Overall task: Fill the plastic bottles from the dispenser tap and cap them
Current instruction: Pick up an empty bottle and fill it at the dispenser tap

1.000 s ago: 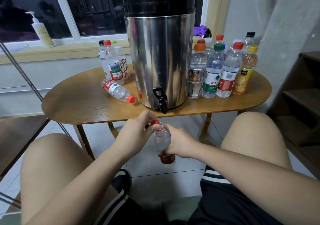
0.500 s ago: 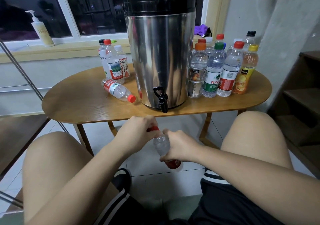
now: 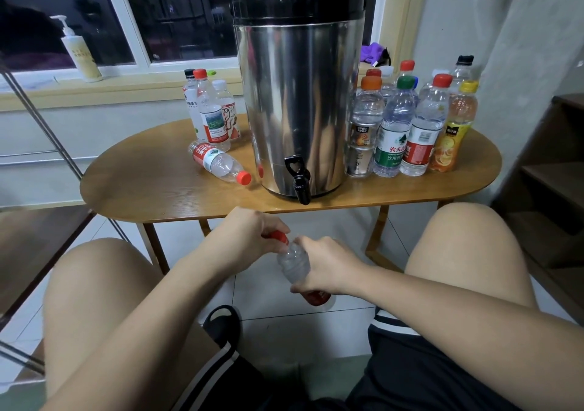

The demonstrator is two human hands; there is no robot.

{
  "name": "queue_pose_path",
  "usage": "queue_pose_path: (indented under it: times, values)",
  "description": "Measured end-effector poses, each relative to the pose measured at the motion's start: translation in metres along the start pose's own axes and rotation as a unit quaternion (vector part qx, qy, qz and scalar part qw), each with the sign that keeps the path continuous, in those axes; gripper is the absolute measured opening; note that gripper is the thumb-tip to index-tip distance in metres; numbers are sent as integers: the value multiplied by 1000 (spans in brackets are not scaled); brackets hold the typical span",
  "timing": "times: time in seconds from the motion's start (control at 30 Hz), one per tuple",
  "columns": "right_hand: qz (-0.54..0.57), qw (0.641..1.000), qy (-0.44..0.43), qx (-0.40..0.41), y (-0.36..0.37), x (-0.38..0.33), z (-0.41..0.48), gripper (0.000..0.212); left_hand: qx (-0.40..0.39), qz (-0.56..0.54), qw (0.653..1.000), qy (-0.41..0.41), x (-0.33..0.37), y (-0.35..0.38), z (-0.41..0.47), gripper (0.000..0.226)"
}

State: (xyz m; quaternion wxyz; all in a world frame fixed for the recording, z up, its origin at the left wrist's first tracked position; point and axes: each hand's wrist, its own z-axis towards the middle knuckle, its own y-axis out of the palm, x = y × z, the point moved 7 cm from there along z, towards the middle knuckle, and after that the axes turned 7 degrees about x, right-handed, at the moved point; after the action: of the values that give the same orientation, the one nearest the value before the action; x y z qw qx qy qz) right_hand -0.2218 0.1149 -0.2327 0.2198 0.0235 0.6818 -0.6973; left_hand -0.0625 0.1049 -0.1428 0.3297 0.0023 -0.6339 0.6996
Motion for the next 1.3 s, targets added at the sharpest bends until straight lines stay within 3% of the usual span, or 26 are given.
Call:
queue_pose_path:
  times: [0.17,0.27,0.43,0.53,0.73,0.97,1.3]
  values:
    - [-17,1000,-2,6,-1,1,1,90,25,60,997,-35,-4,3,4,39]
    - [-12,1000,-7,3,0,2,0,88,-4,44,999,6,1,6,2,26]
    - [2,1000,-3,-16,2,4,-3,90,-29,8,999,16,0,9,-2,32]
    - [7,1000,-4,-23,1,3,-3,76,1,65,998,-21,-9,5,2,55]
    - [-8,1000,-8,-17,-2,0,-2,84,-5,54,998,15,-2,5,-1,22]
    - [-8,1000,-12,-14,-5,0,-2,78,14,20,1000,3,-2,3,-1,34]
    - [30,999,-12,13,-17,1,2,91,38,-54,997,36,6,-6,-2,24]
